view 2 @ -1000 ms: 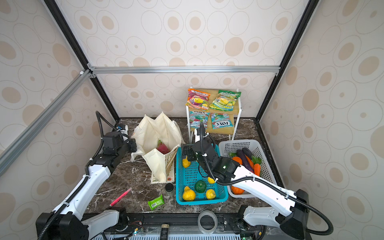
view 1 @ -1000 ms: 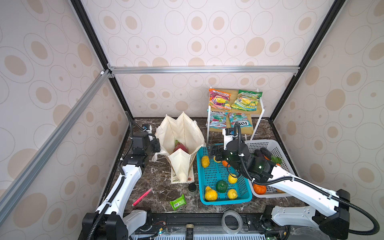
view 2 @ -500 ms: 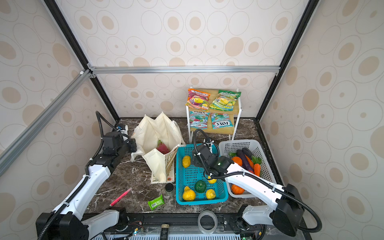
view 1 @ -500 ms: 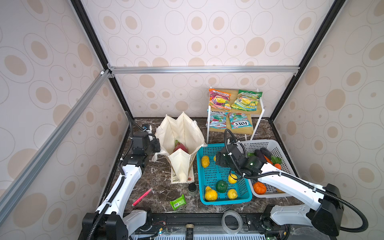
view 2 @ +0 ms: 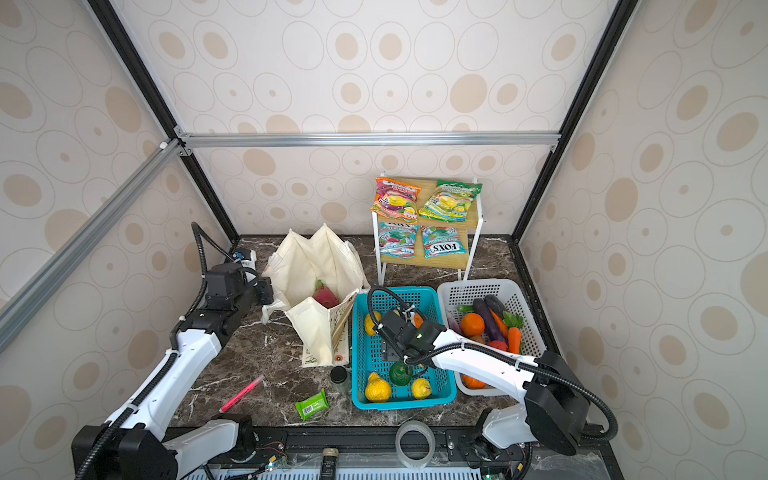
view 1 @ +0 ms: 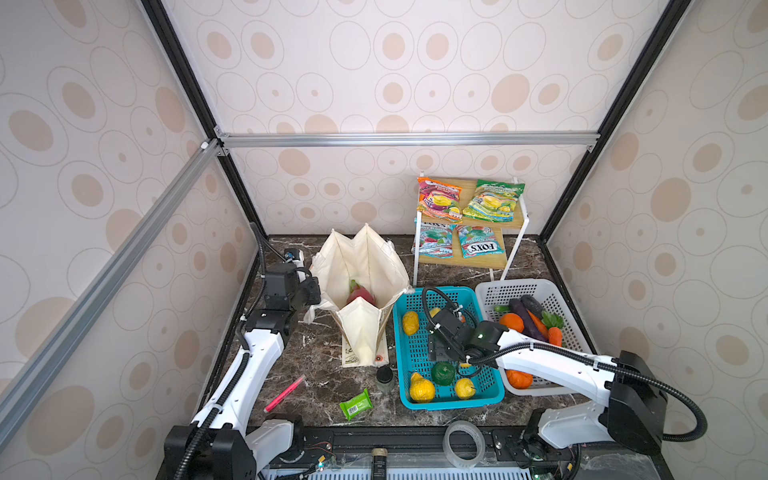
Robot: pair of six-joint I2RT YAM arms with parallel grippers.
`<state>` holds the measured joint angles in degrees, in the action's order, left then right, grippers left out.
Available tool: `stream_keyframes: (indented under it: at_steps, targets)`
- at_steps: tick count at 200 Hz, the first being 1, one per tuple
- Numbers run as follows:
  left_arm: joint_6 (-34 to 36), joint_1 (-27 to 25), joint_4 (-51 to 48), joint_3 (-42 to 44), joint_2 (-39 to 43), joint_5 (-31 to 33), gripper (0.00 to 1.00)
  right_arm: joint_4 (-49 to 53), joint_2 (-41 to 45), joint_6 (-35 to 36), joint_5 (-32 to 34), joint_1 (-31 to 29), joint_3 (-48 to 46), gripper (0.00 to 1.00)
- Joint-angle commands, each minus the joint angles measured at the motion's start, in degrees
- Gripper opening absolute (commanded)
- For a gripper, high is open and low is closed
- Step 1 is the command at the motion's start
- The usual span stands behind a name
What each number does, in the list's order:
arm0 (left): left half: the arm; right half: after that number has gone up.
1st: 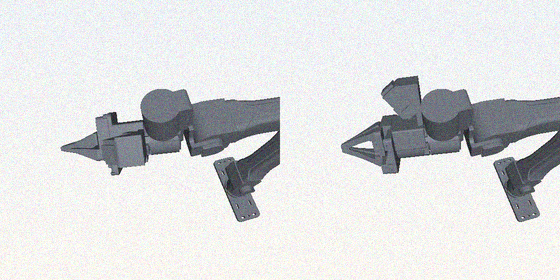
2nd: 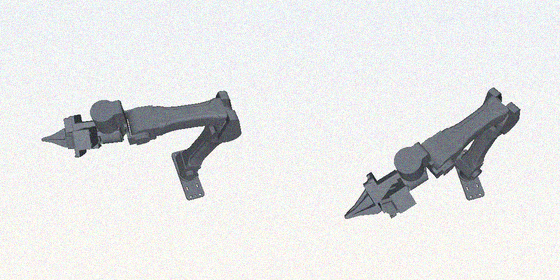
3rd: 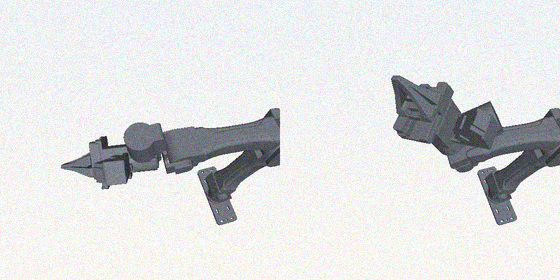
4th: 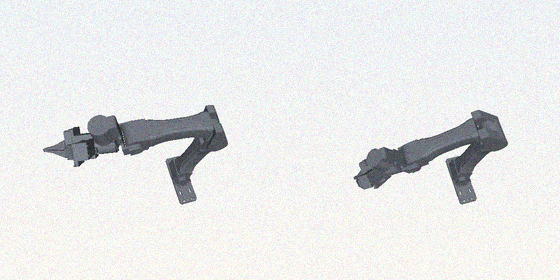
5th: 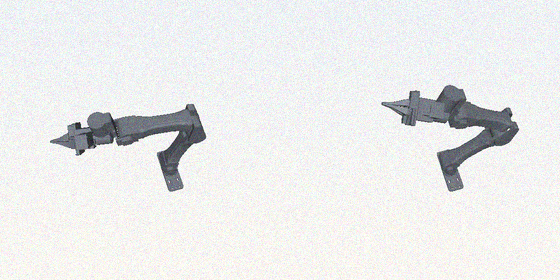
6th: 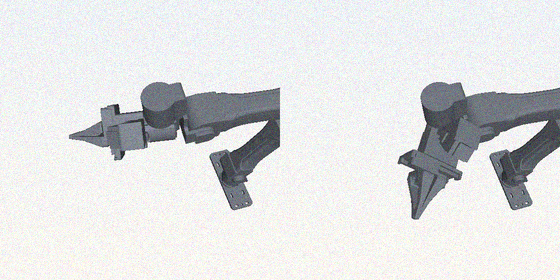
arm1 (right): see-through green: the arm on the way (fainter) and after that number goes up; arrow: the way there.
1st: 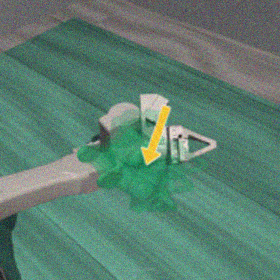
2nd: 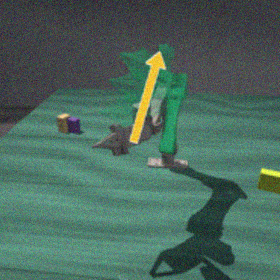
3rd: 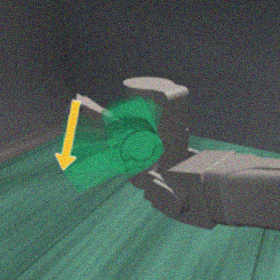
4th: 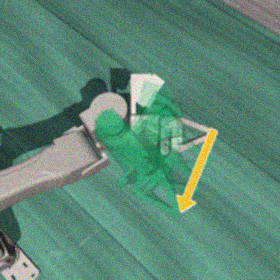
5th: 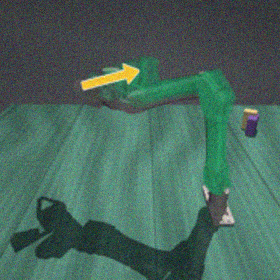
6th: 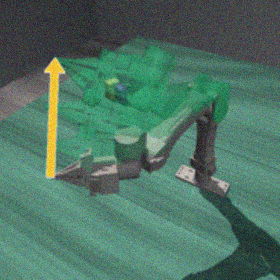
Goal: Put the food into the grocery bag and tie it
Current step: 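Move the right gripper back over the teal basket toward the lemons, then grasp the dark green round fruit in the teal basket with the right gripper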
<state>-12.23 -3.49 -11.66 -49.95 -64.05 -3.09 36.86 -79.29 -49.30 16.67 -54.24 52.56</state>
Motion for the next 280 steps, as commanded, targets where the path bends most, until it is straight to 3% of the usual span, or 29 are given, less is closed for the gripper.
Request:
stream_keyframes:
  at_steps: [1,125,150,173,219,280]
  targets:
    - [-0.29,0.12,0.50,-0.55,1.19,0.73,0.00,0.59,-1.20,-2.92,-1.87,-0.74,-1.70,0.86]
    - [-0.16,0.10,0.28,-0.52,0.77,1.30,0.00,-7.46,-4.30,-6.83,-7.85,-0.73,-7.48,0.78]
    - [-0.02,0.13,0.28,-0.41,0.86,1.69,0.00,-7.01,-6.65,-6.96,-8.03,-0.74,-6.44,0.69]
    - [-0.05,0.12,0.30,-0.58,0.66,1.51,0.00,-7.07,-6.18,-7.21,-7.44,-0.76,-6.72,0.62]
    - [-0.06,0.13,0.23,-0.57,0.77,1.60,0.00,-1.69,-1.96,-5.67,-2.42,-0.78,-3.77,0.60]
    - [-0.02,0.07,0.20,-0.50,0.95,1.51,0.00,4.58,5.58,1.36,4.09,-0.58,6.10,0.60]
